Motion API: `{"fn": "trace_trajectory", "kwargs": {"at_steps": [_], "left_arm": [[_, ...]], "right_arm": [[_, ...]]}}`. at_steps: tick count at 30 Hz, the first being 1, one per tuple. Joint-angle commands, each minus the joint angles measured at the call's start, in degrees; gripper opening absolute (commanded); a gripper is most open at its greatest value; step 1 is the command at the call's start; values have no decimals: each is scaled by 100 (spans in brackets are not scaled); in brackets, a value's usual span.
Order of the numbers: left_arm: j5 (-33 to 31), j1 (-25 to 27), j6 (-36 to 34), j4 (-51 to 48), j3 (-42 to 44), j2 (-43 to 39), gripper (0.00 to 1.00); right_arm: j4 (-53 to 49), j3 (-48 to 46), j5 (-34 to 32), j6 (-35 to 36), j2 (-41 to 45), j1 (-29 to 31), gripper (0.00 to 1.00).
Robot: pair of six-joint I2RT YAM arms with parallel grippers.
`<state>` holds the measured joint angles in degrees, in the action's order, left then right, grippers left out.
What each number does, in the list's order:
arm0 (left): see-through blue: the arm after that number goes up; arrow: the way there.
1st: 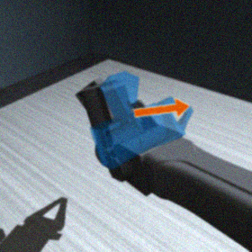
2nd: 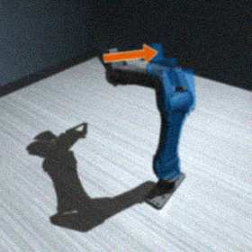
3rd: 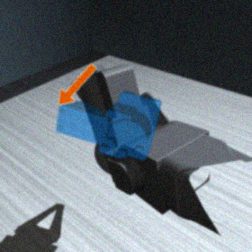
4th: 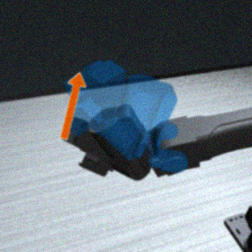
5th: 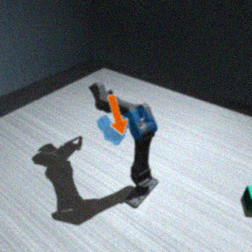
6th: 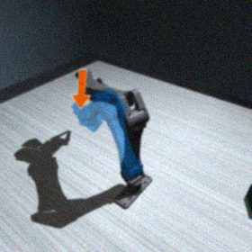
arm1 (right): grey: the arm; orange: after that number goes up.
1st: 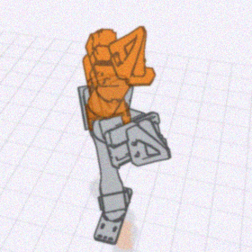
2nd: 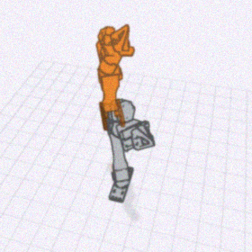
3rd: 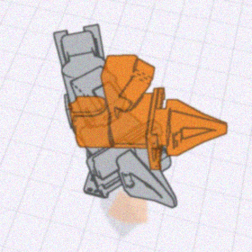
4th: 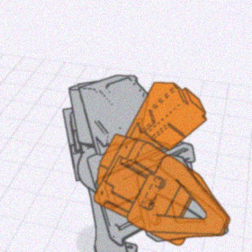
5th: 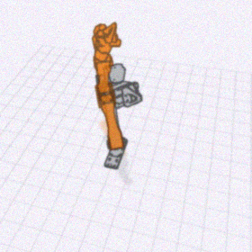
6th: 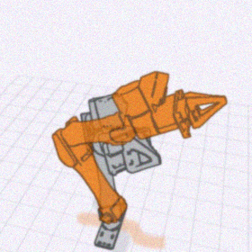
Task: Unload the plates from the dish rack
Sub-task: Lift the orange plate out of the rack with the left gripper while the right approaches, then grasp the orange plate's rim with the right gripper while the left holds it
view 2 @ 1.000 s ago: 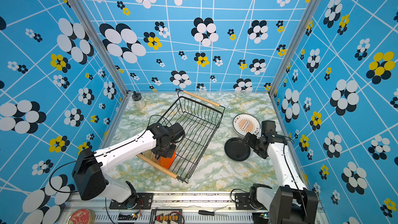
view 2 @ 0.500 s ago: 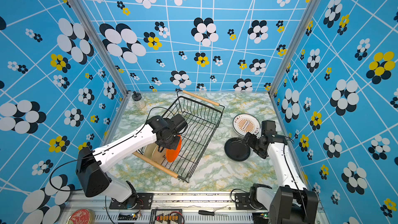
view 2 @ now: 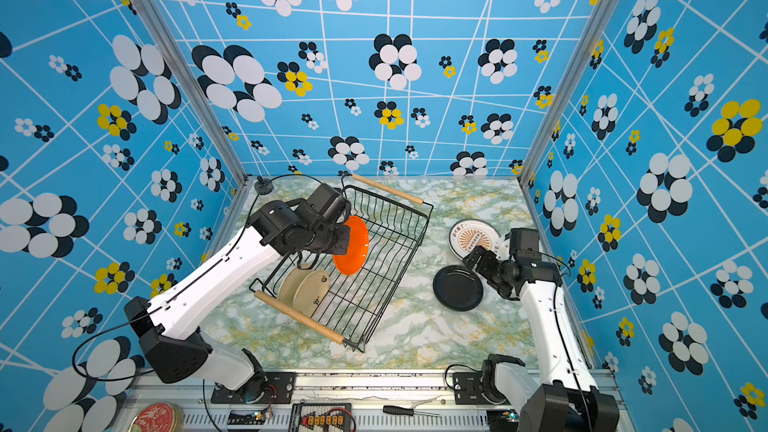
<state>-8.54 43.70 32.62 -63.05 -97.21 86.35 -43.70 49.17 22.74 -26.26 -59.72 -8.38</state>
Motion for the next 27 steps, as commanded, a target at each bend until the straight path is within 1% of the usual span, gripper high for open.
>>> {"fn": "trace_trajectory", "kwargs": {"at_steps": [1, 3, 4, 7, 10, 14, 16, 19, 21, 23, 27], "left_arm": [[875, -55, 585, 1323, 162, -320, 2], [1189, -67, 957, 2023, 435, -450, 3], [1507, -93, 1136, 2561, 671, -534, 3], [1988, -110, 1627, 3740, 1154, -673, 5], [2115, -93, 1875, 4113, 1183, -545, 4], [2299, -16, 2302, 4730, 1333, -379, 3], [2287, 74, 2408, 4889, 1312, -289, 2], [2268, 181, 2420, 4860, 1163, -133, 2], [2301, 217, 2532, 5005, 1211, -68, 3], [2401, 235, 2663, 5206, 1272, 20, 3], [2535, 300, 2813, 5416, 1271, 230, 3]], "right_arm": [[413, 106, 1399, -415, 175, 47, 99], [745, 102, 1845, -725, 312, 68, 99], [936, 94, 2016, -919, 378, 97, 99], [1462, 103, 2362, -1455, 536, 214, 99], [2104, 46, 2611, -1940, 589, 433, 99], [3273, -168, 2948, -2697, 521, 653, 99], [3377, -132, 2899, -2773, 458, 764, 99], [3450, -40, 2864, -2845, 377, 866, 99], [3616, -15, 2860, -2950, 310, 932, 95], [3729, 32, 2881, -3028, 212, 1002, 89], [4021, 92, 2913, -3217, 69, 1092, 69]]}}
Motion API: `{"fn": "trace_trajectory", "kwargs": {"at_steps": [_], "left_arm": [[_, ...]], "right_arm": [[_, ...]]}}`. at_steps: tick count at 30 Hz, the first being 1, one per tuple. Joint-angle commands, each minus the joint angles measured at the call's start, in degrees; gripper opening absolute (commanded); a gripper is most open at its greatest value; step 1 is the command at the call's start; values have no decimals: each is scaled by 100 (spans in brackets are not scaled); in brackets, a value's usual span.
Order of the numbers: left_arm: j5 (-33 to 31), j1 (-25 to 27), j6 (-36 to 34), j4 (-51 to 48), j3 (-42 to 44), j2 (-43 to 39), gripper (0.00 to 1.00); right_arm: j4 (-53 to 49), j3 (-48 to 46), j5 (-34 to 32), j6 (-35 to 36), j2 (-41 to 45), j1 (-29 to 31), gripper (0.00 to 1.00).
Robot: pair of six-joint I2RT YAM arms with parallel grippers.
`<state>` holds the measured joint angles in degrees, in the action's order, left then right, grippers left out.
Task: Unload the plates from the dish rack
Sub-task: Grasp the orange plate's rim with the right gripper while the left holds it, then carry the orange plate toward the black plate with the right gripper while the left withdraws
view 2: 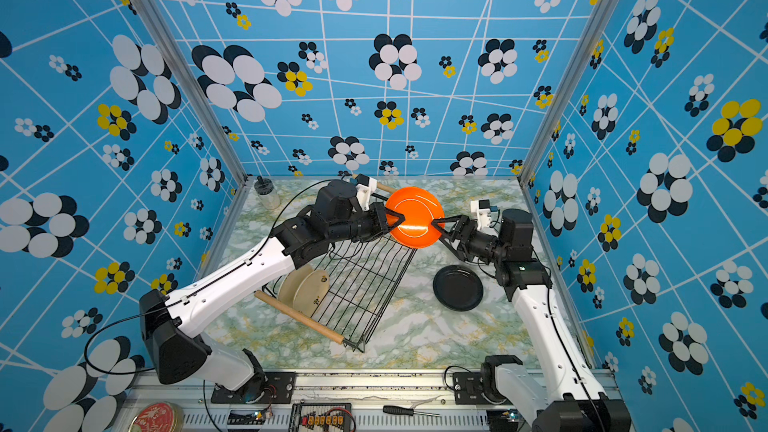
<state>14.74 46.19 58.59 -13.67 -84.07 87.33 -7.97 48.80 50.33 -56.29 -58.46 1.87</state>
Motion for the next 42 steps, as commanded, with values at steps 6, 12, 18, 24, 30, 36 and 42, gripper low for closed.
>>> {"fn": "trace_trajectory", "kwargs": {"at_steps": [6, 12, 18, 24, 30, 36, 42], "left_arm": [[308, 107, 319, 678, -100, 328, 4], [411, 112, 381, 783, -154, 484, 7], [486, 118, 337, 725, -231, 566, 16], [487, 118, 182, 639, -273, 531, 36], [418, 114, -188, 270, -352, 363, 61], [-21, 41, -851, -801, -435, -54, 70], [-532, -226, -1642, -2150, -430, -519, 76]], "right_arm": [[936, 139, 282, -499, -202, 115, 50], [1405, 77, 392, -768, -348, 128, 34], [1482, 138, 417, -786, -368, 130, 19], [1432, 191, 407, -752, -408, 128, 10], [857, 464, 351, -333, -439, 121, 8], [-423, 1181, 170, 562, -521, 105, 6], [-1977, 1909, -291, 1568, -515, -67, 4]]}}
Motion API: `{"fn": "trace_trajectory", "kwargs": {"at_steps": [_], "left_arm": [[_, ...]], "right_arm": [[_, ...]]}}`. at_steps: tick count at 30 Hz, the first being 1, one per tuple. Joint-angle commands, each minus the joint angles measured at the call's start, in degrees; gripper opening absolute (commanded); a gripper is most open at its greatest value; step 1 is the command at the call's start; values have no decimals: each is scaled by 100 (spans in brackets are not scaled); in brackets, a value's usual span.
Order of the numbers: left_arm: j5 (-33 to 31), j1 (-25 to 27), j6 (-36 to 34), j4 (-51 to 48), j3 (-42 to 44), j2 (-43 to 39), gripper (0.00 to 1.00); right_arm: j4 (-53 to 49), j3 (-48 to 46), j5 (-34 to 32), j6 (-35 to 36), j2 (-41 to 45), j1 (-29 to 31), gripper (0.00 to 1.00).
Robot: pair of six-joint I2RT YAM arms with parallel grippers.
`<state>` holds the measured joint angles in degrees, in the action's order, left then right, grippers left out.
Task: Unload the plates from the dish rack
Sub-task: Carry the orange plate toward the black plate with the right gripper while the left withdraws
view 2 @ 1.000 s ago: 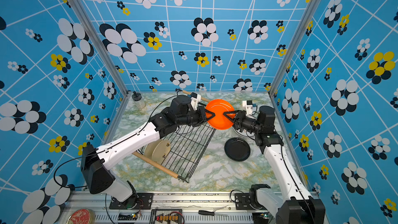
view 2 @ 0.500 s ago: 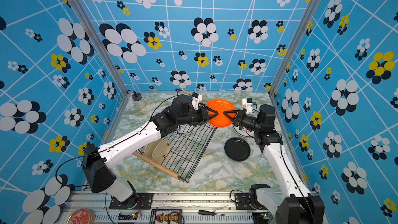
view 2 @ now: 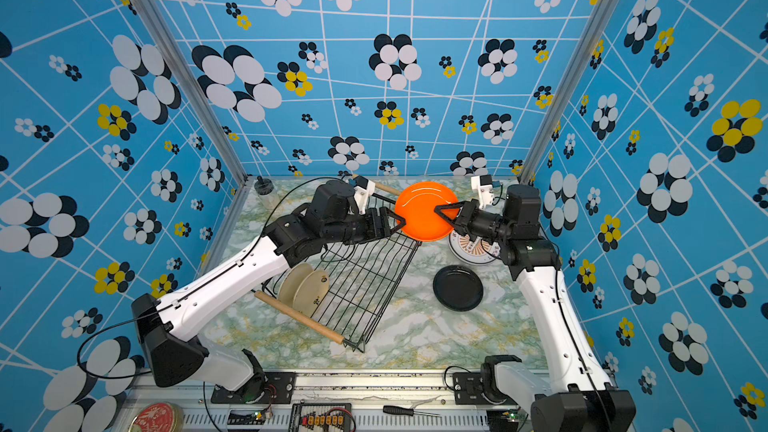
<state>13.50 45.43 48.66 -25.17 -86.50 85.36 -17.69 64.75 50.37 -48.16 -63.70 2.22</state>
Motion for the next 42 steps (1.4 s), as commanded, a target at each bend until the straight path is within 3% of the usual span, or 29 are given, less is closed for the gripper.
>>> {"fn": "trace_trajectory", "kwargs": {"at_steps": [1, 7, 12, 21, 30, 37, 42], "left_arm": [[-484, -218, -768, -1199, -172, -410, 100], [-407, -826, -1316, -2029, 5, -782, 99], [-754, -985, -1702, -2475, 136, -992, 99], [-1725, -1001, -1798, -2649, 501, -1209, 99], [-2955, -992, -1651, -3781, 375, -955, 99], [-3242, -904, -1888, -4088, 485, -733, 99], [-3240, -900, -1905, -3932, 690, -1010, 99]], "right_arm": [[-1260, 418, -378, 909, 24, -176, 4], [-2744, 928, -1222, 1807, 74, -574, 3], [-3858, 1205, -2697, 2525, 125, -713, 2], [-4161, 653, -3815, 2741, 284, -845, 2], [-3741, -399, -3714, 2700, 358, -1098, 1], [-3377, -982, -3289, 2705, 284, -1394, 1], [-3169, -1270, -3168, 2699, 212, -1452, 1]]}}
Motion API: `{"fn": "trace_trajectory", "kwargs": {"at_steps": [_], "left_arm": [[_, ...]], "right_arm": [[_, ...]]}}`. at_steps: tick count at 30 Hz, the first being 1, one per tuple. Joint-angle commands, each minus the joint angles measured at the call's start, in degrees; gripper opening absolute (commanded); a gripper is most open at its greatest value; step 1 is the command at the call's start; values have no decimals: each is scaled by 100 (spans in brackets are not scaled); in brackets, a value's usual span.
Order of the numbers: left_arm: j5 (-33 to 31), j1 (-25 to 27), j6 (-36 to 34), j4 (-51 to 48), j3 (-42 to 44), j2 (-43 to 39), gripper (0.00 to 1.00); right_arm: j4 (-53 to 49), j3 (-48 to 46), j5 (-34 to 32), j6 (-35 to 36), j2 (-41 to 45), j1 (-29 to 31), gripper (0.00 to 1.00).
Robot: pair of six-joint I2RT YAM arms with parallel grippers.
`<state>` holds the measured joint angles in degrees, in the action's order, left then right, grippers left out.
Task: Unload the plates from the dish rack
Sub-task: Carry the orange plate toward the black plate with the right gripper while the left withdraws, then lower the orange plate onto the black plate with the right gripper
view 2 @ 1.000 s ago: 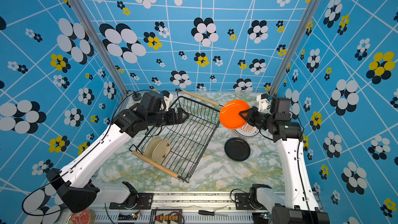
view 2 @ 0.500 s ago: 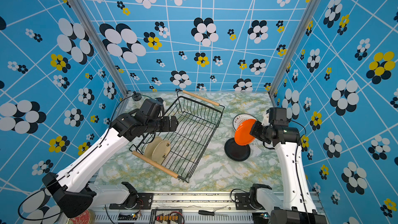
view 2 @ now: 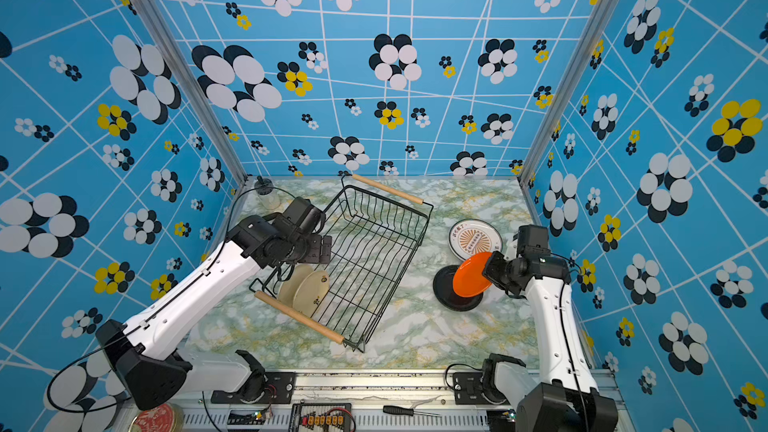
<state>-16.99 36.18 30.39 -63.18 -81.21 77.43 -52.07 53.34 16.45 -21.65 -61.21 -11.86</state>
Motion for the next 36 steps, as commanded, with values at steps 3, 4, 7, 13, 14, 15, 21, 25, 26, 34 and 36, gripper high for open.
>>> {"fn": "trace_trajectory", "kwargs": {"at_steps": [3, 4, 7, 13, 14, 15, 21, 25, 26, 34, 36], "left_arm": [[-63, -28, -70, -35, 240, -378, 99], [-18, -49, -62, -12, 261, -410, 99], [47, -68, -52, -15, 247, -451, 99], [251, -63, -92, 4, 252, -484, 99], [302, -68, -88, 20, 270, -496, 99], [350, -68, -92, 40, 284, -501, 99], [524, -58, -129, 150, 398, -584, 99], [601, -50, -124, 161, 441, -678, 99], [622, -51, -129, 173, 459, -698, 99], [772, -50, -197, 266, 555, -797, 99], [801, -43, -207, 279, 565, -799, 99]], "right_arm": [[403, -263, 297, 12, -94, -45, 1], [425, -300, 298, -1, -109, -44, 1], [567, -462, 323, -57, -135, -45, 1], [889, -735, 377, -186, -275, -45, 2], [944, -770, 380, -199, -299, -45, 2], [978, -796, 369, -207, -321, -45, 3], [1105, -841, 333, -236, -456, -45, 6], [1197, -935, 324, -243, -549, -45, 8], [1223, -968, 335, -249, -571, -45, 8], [1296, -1050, 360, -253, -681, -45, 13], [1288, -1067, 350, -262, -690, -45, 16]]}}
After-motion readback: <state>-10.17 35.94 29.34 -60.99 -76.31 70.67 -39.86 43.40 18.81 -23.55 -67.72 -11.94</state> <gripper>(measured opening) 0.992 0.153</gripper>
